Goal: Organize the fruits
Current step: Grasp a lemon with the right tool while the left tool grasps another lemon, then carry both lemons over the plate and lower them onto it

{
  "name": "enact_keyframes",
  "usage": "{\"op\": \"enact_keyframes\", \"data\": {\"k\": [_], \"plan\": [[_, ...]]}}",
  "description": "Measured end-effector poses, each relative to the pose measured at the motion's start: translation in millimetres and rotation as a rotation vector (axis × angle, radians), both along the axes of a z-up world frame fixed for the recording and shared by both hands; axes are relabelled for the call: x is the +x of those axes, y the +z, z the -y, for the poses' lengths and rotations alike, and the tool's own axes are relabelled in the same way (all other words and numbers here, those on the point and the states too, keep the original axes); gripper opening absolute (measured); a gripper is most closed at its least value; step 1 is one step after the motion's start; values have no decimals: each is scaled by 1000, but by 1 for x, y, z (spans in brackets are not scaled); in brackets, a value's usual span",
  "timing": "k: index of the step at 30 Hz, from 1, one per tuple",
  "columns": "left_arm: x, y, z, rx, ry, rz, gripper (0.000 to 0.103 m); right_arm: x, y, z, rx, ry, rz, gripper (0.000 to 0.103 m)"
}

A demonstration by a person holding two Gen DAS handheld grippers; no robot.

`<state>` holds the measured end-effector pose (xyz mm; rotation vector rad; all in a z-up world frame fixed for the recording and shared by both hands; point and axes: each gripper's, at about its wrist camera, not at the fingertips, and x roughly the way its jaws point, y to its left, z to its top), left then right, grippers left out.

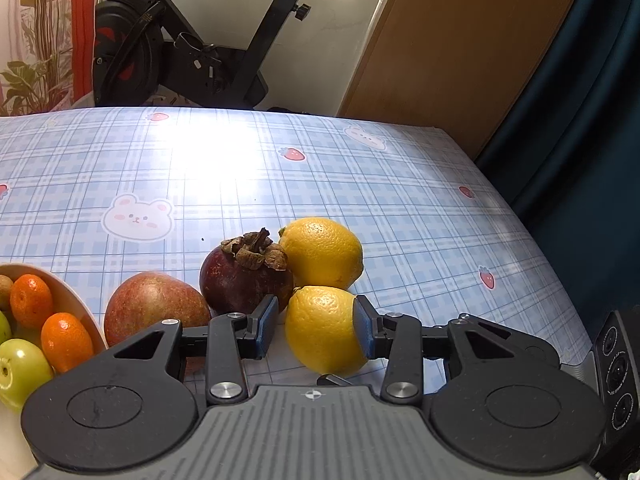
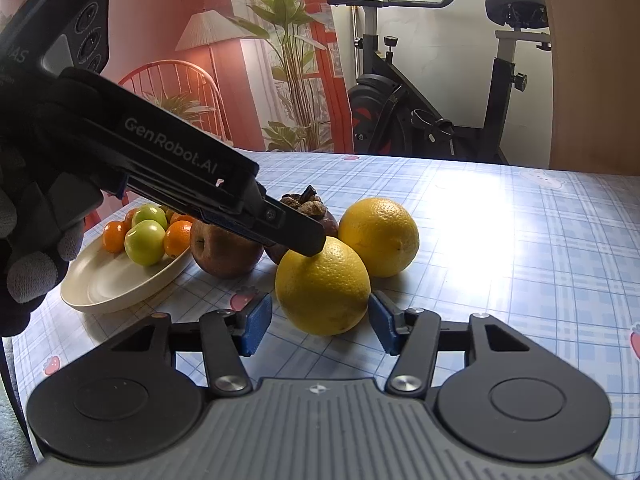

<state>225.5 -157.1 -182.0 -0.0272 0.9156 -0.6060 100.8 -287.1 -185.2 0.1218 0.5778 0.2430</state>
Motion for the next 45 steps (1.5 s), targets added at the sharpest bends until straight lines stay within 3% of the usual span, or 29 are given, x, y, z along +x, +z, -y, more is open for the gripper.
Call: {"op": "enact_keyframes", "data": {"k": [17, 37, 45], "plan": [[18, -15, -2, -81, 16, -125, 51, 1, 0, 2, 18, -6, -4, 56], [7, -16, 16, -19, -32, -41, 52, 14, -4, 3, 45, -19, -55, 57], [3, -7, 10, -39, -24, -63, 52, 0, 1, -2, 33, -16, -13, 56]]}}
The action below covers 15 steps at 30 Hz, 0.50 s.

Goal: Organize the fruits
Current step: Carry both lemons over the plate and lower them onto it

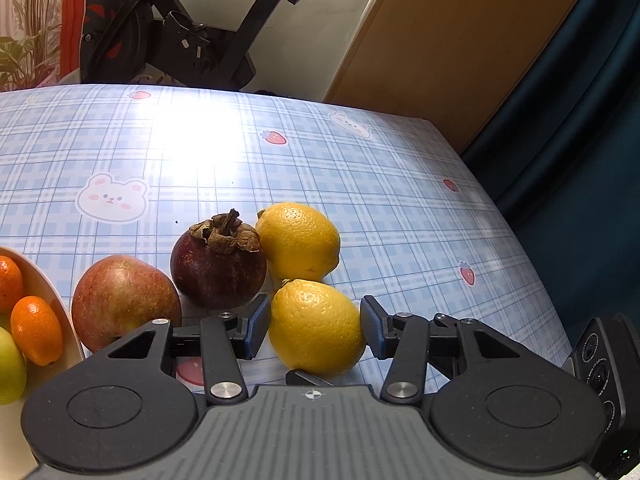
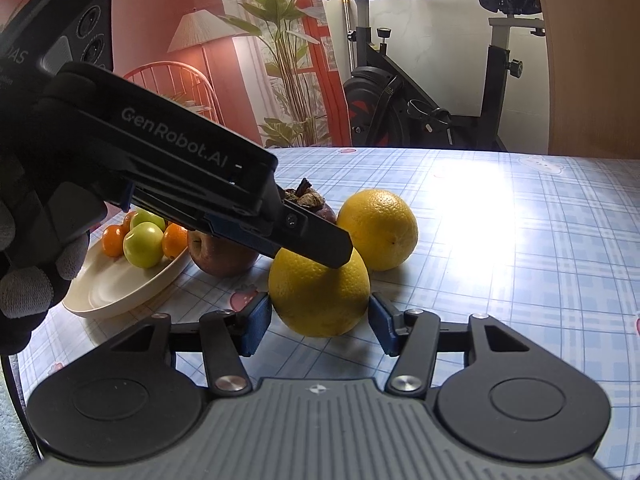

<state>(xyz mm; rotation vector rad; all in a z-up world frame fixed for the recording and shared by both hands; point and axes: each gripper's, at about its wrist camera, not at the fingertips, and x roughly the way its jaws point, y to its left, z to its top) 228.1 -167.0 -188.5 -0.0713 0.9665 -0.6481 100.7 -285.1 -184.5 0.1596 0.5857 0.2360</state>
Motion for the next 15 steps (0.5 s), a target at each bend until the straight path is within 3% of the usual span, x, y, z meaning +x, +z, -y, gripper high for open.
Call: {"op": "enact_keyframes", "data": {"k": [8, 15], "plan": [[-26, 9, -24, 6, 22, 11, 52, -13, 10, -19, -9, 50, -17, 56], [-35, 37, -64, -6, 80, 36, 52, -3, 35, -50, 11, 108, -10, 56]]}}
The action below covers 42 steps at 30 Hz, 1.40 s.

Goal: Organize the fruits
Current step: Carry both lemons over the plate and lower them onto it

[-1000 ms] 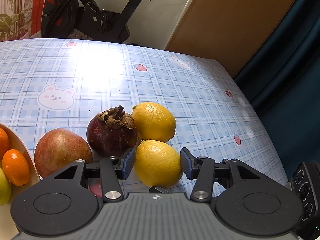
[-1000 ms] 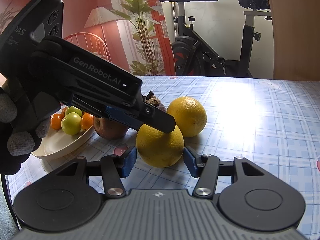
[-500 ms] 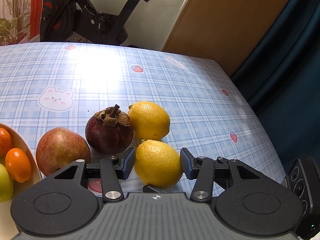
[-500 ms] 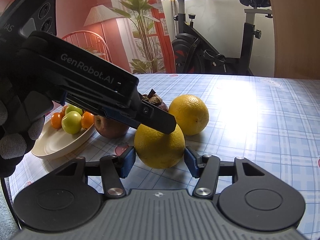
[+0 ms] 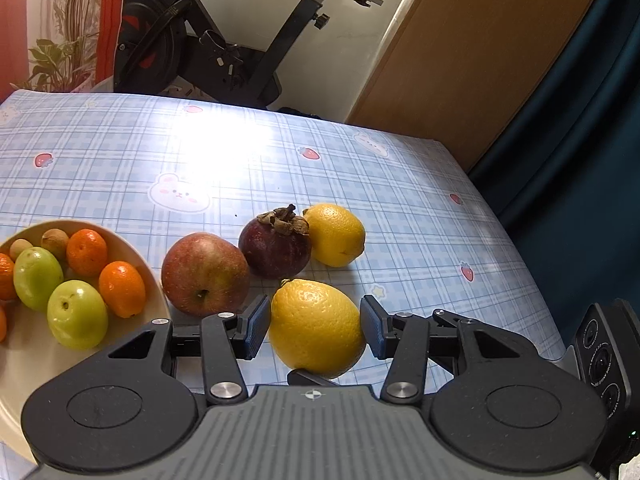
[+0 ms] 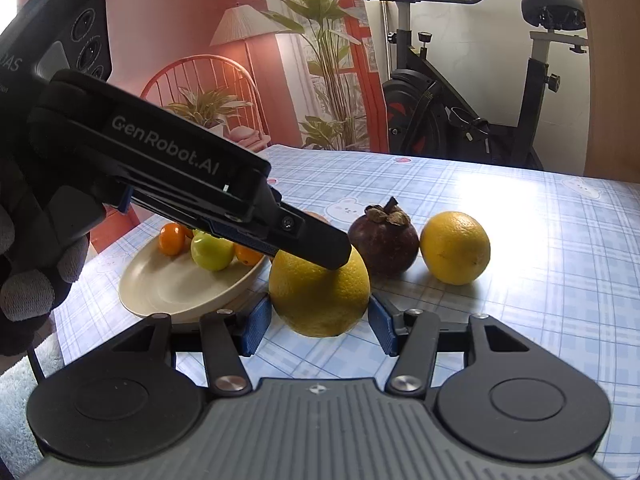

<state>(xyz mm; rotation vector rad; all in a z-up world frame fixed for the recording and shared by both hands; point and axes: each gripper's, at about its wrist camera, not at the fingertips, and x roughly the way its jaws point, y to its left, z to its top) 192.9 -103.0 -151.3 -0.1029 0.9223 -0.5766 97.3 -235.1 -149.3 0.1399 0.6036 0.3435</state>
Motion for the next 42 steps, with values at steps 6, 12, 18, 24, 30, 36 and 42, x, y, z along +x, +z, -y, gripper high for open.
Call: {"op": "enact_keyframes", "data": {"k": [6, 12, 18, 24, 30, 36, 42], "plan": [[-1, 16, -46, -1, 69, 26, 52, 24, 16, -38, 31, 59, -19, 56], [4, 14, -100, -41, 148, -2, 52, 48, 14, -82, -13, 149, -32, 56], [6, 7, -138, -36, 223, -23, 51, 68, 0, -119, 16, 206, -69, 56], [10, -1, -167, -49, 281, -50, 51, 84, -7, -145, 18, 243, -99, 56], [11, -10, -186, -46, 305, -65, 52, 93, -17, -163, -20, 264, -109, 56], [16, -17, -198, -58, 334, -73, 52, 99, -24, -175, -58, 245, -112, 56], [24, -23, -196, -68, 326, -83, 51, 101, -29, -180, -104, 235, -105, 56]]}}
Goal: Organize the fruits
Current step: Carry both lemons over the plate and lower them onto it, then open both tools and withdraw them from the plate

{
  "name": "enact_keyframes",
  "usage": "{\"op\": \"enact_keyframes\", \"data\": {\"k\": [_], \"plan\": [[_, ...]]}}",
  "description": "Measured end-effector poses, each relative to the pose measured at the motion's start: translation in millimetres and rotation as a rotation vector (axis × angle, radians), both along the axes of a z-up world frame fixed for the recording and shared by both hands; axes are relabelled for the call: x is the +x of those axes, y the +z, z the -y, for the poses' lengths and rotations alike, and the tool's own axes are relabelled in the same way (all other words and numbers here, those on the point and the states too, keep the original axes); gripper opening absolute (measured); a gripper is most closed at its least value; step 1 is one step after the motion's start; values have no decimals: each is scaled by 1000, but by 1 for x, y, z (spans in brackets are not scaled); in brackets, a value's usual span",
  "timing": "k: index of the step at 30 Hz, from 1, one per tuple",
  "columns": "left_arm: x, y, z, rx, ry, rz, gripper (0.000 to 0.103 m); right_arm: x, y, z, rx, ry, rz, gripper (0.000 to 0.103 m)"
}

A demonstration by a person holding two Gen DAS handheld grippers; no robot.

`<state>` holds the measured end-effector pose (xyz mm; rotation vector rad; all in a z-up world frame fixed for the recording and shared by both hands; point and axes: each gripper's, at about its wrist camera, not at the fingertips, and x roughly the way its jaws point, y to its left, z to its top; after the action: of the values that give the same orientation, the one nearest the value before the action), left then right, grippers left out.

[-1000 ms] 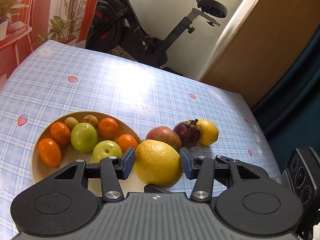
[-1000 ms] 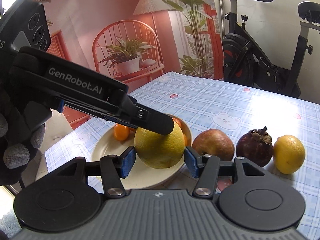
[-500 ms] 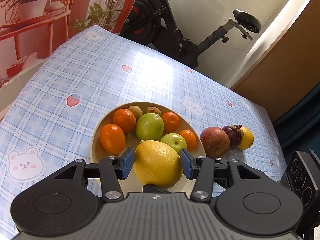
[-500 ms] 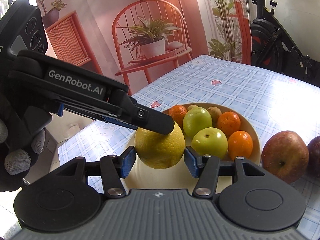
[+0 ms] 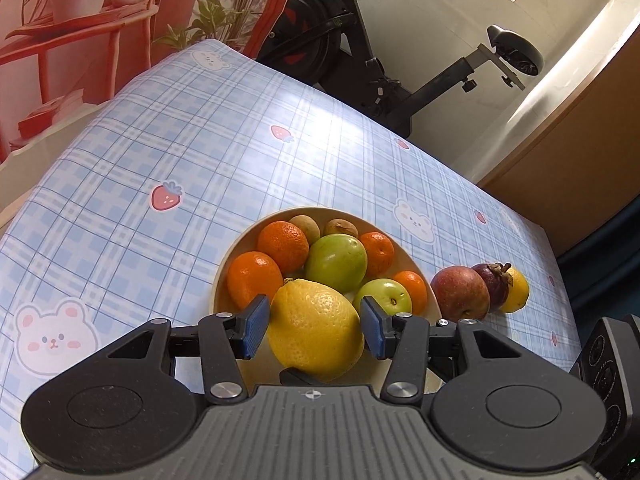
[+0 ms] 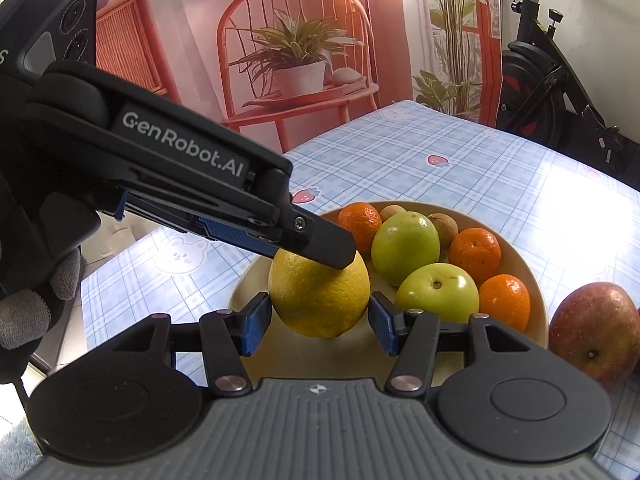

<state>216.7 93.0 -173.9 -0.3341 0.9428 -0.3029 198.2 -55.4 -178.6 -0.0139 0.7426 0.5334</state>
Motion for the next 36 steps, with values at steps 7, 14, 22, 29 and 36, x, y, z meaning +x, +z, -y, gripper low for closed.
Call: {"op": "enact_keyframes", "data": {"k": [7, 14, 22, 29, 36], "plan": [[-2, 0, 0, -4, 0, 6, 50, -3, -4, -5, -65, 5, 36, 56], [-4, 4, -1, 9, 34, 26, 50, -6, -6, -9, -96, 16, 60, 57], [-13, 16, -5, 40, 77, 52, 51, -11, 4, 2, -39, 22, 84, 57], [-23, 35, 11, 91, 78, 106, 51, -31, 24, 31, 19, 15, 175, 57], [-27, 54, 58, 146, 46, 197, 51, -56, 35, 92, 21, -83, 285, 57]]}}
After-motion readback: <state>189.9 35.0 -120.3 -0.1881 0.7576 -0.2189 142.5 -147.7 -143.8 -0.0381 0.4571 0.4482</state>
